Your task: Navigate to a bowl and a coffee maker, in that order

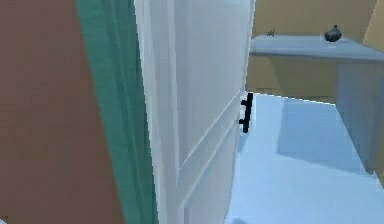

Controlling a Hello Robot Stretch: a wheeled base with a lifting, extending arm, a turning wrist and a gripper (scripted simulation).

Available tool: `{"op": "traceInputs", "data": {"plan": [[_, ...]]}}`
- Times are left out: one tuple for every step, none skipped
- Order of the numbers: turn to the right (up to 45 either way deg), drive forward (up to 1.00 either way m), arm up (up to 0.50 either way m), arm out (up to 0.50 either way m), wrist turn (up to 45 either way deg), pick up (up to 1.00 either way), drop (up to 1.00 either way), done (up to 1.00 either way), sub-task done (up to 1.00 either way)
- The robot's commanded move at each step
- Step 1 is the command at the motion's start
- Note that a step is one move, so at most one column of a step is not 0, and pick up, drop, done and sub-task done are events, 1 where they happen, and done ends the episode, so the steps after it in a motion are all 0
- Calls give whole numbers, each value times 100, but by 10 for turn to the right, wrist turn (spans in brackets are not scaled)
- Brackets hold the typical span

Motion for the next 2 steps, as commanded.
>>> {"op": "traceInputs", "data": {"plan": [[300,0,0,0,0,0,0,0,0],[0,100,0,0,0,0,0,0,0]]}}
